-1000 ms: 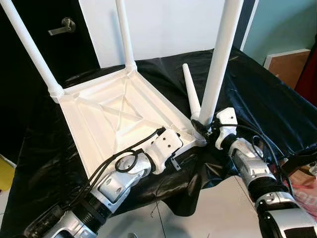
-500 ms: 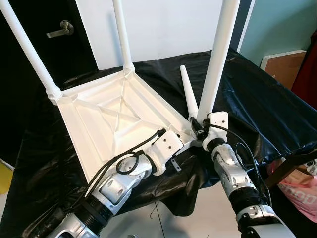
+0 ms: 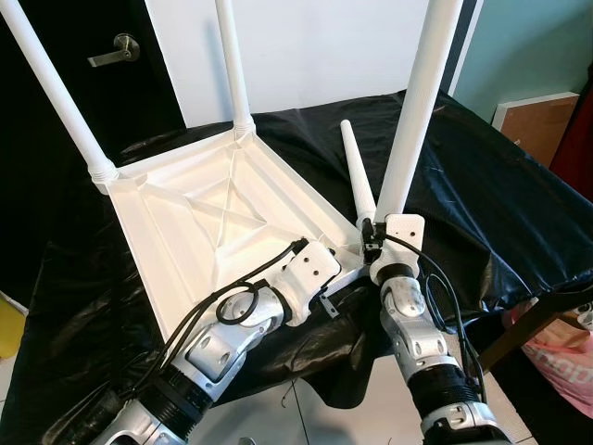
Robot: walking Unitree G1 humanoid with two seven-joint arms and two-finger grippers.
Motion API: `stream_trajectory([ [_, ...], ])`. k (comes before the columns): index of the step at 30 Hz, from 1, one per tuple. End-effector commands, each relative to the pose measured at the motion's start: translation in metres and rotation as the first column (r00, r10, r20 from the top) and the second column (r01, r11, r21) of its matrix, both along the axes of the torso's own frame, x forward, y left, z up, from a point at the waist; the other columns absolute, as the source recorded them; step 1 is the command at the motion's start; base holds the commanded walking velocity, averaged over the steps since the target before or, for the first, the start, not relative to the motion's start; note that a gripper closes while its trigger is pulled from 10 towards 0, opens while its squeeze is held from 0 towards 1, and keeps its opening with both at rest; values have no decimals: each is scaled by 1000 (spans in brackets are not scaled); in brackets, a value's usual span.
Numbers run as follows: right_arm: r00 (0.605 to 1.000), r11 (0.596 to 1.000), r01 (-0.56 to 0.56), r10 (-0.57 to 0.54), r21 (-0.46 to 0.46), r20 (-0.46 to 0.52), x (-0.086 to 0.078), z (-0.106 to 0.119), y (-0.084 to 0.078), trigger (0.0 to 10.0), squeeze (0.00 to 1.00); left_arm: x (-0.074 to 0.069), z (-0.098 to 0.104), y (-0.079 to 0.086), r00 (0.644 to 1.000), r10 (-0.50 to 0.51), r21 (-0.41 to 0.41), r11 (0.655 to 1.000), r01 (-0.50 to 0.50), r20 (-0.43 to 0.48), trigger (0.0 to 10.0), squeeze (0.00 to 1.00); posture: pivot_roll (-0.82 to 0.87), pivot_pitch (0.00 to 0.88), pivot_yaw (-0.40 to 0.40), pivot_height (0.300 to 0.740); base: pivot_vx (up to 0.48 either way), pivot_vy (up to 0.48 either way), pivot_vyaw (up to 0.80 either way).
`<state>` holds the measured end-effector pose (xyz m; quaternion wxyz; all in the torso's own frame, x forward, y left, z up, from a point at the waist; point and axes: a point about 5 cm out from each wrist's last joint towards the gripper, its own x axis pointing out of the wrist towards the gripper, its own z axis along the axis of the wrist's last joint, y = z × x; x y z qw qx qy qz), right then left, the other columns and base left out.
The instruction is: Building children table
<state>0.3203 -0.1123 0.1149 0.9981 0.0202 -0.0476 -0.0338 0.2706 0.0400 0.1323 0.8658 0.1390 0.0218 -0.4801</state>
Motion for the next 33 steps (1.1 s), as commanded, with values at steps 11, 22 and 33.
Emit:
stream_trajectory([
  [11, 1000, 1000, -3, 4, 19, -29, -7, -7, -5, 10000, 1000, -3, 0, 3, 999, -46, 11, 999, 46, -17, 10000, 0, -114, 0, 44, 740, 0, 0, 0],
  [22, 977, 977, -208, 210, -37, 37, -13, -3, -24, 10000, 1000, -3, 2, 3, 998, -53, 12, 999, 53, -16, 10000, 0, -125, 0, 44, 740, 0, 0, 0],
  [33, 864, 855, -502, 503, -127, -28, 1, 1, -51, 10000, 0, -3, 7, -1, 995, -90, -27, 996, 89, -36, 10000, 0, -133, 0, 44, 740, 0, 0, 0],
])
